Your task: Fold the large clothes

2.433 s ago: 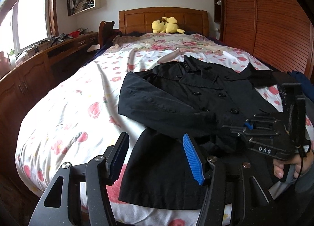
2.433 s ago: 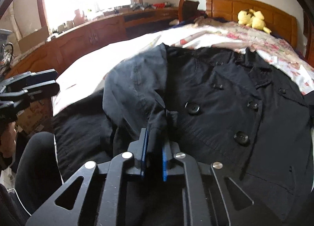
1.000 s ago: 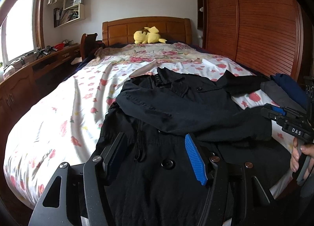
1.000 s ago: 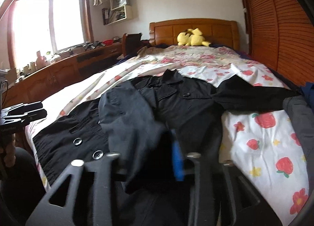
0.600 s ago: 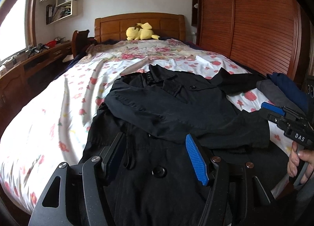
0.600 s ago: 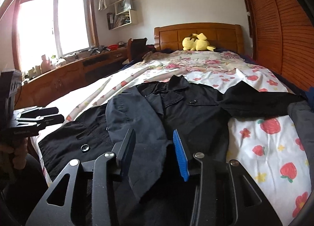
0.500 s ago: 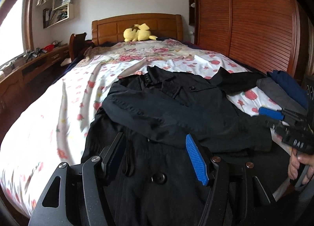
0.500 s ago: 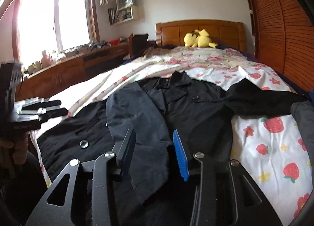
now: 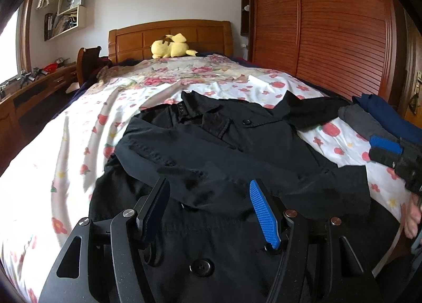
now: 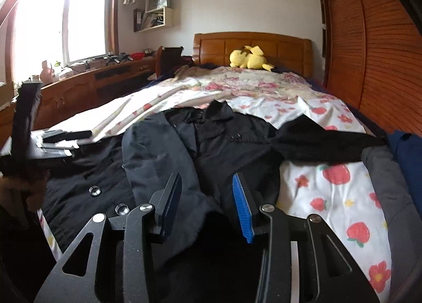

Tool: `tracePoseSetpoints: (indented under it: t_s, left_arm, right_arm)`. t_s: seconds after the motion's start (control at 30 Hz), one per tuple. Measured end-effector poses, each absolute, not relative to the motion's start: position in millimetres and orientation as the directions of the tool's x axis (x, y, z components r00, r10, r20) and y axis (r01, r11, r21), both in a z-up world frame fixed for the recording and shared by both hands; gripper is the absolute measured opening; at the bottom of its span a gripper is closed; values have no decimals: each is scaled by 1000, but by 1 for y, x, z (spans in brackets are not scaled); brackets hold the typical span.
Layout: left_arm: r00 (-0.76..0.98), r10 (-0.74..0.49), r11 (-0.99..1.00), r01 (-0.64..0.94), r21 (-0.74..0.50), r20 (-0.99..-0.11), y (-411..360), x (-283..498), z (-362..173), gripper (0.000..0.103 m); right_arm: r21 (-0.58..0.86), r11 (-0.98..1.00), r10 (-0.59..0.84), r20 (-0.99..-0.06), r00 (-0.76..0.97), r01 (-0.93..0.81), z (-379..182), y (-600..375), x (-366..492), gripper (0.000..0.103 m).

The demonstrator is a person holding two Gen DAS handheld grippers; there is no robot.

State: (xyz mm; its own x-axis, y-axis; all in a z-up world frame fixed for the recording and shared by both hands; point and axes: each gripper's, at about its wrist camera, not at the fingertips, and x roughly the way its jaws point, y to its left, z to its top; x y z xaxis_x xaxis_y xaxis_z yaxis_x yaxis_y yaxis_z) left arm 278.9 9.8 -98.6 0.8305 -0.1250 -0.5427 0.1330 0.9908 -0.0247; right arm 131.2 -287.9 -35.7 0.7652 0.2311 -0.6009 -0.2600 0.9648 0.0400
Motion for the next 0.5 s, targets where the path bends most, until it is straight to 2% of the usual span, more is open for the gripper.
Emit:
tracePoseSetpoints:
  t_s: [0.13,0.27,0.43,0.5]
  left_arm:
    - [825,-134,990,137,-35,-549,10,278,-103,65]
    - [826,-134,989,143,-28,-547,10,273,-103,65]
    - [832,-146,987,159,-23,-536,8,264,-99,65]
    - [835,-157,986,163,-35,-527,10,260,-96,65]
  right_arm:
    - [29,949,262,-628,733,-314,-45,-262,143,42]
    - [30,944,248,-720,648,-328,-78,-247,159,32]
    - [66,949,219,-840,497,-307,-129,-250,169,32]
    - [106,948,242,-853,463,-300,-144,-257,169,32]
